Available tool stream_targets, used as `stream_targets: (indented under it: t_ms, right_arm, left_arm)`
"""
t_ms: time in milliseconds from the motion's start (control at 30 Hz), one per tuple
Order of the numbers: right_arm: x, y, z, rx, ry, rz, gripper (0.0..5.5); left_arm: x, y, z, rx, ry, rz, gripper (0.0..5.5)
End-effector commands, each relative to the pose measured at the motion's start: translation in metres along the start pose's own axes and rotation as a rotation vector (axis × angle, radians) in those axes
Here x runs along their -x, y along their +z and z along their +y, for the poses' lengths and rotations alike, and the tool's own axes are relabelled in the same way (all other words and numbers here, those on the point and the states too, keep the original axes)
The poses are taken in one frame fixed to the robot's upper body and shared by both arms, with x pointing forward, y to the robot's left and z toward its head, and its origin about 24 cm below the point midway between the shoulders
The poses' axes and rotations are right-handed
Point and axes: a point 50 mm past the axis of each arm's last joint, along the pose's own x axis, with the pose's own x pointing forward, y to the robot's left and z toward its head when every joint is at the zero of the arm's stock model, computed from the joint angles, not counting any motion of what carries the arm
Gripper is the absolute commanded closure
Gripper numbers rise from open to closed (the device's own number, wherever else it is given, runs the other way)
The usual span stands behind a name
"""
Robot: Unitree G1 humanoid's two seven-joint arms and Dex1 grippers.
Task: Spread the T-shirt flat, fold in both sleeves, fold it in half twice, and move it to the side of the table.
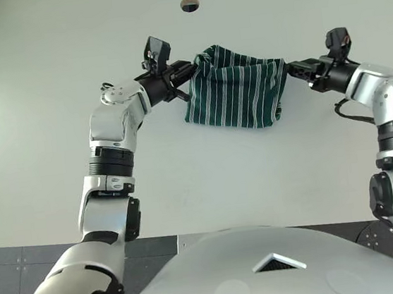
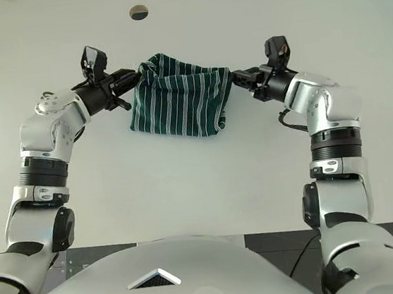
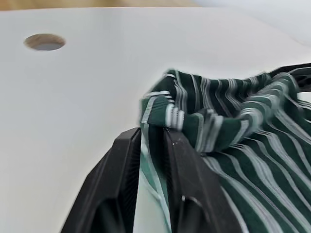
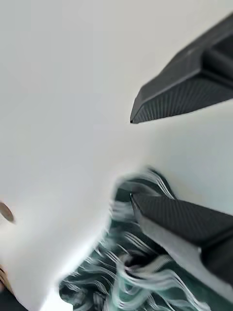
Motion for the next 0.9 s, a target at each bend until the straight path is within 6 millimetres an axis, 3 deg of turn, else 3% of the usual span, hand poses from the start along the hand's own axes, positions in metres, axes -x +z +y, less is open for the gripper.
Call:
stream_targets:
  t_ms: [33, 133, 200, 333, 400, 600, 900]
  right_arm:
    - [0.005, 0.019, -0.006, 0.093, -0.107, -0.108, 2.22]
    - [0.011, 0.038, 0.010, 0.318, -0.131, -0.267, 1.65]
    - [0.014, 0.041, 0.039, 0.503, -0.047, -0.348, 1.65]
    - [0.006, 0.019, 0.102, 0.938, 0.087, -0.411, 1.62]
    - [-0.005, 0.000, 0.118, 1.085, 0.127, -0.379, 1.62]
    - [-0.044, -0.038, 0.133, 1.312, 0.093, -0.265, 1.62]
    - [-0.052, -0.050, 0.144, 1.550, 0.025, -0.342, 1.62]
  left_arm:
    - [0.003, 0.012, 0.010, -0.019, 0.061, -0.051, 4.65]
    - [0.010, 0.018, 0.015, -0.029, 0.084, -0.113, 4.65]
    - [0.015, 0.023, 0.014, -0.073, 0.079, -0.171, 4.65]
    - [0.028, 0.030, 0.007, -0.142, 0.062, -0.280, 5.12]
    - [0.031, 0.031, 0.005, -0.149, 0.071, -0.307, 5.36]
    - [0.049, 0.042, 0.007, -0.231, 0.266, -0.453, 5.36]
    - [0.055, 0.043, -0.006, -0.276, 0.321, -0.524, 5.36]
